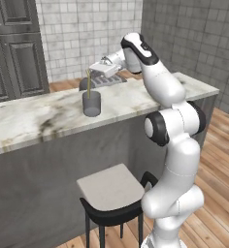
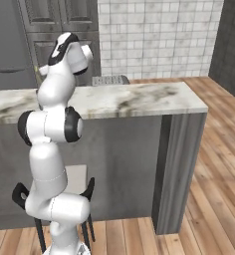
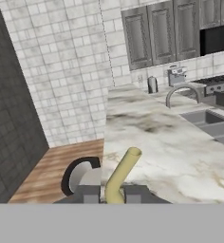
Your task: Take a straw from the drawer in front and place it inside the glass cup on the dining counter.
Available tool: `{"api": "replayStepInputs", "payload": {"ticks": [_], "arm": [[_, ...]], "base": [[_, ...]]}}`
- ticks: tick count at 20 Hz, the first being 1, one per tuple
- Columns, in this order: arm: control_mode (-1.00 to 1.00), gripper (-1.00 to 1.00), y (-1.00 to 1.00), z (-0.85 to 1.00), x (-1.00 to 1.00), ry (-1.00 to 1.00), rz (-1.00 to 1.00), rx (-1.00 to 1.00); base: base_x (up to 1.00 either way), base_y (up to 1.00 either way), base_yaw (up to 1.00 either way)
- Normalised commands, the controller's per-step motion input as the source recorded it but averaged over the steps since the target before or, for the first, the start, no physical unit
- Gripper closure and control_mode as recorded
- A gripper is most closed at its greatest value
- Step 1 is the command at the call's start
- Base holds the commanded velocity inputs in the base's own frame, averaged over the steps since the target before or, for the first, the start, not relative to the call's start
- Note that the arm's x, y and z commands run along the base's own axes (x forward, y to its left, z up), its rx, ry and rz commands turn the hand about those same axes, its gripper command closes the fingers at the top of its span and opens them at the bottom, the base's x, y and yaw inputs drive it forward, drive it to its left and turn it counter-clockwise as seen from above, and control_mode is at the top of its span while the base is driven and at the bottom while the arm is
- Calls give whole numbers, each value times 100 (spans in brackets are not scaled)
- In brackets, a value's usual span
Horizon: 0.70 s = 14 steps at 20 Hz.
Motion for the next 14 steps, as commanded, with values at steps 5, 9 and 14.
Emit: {"api": "replayStepInputs", "payload": {"ticks": [5, 9, 14], "arm": [[-100, 100, 0, -19, 4, 0, 0, 0], [-100, 100, 0, -22, 2, 0, 0, 0], [-100, 100, 0, -19, 0, 0, 0, 0]], "base": [[0, 0, 0], [0, 0, 0], [0, 0, 0]]}}
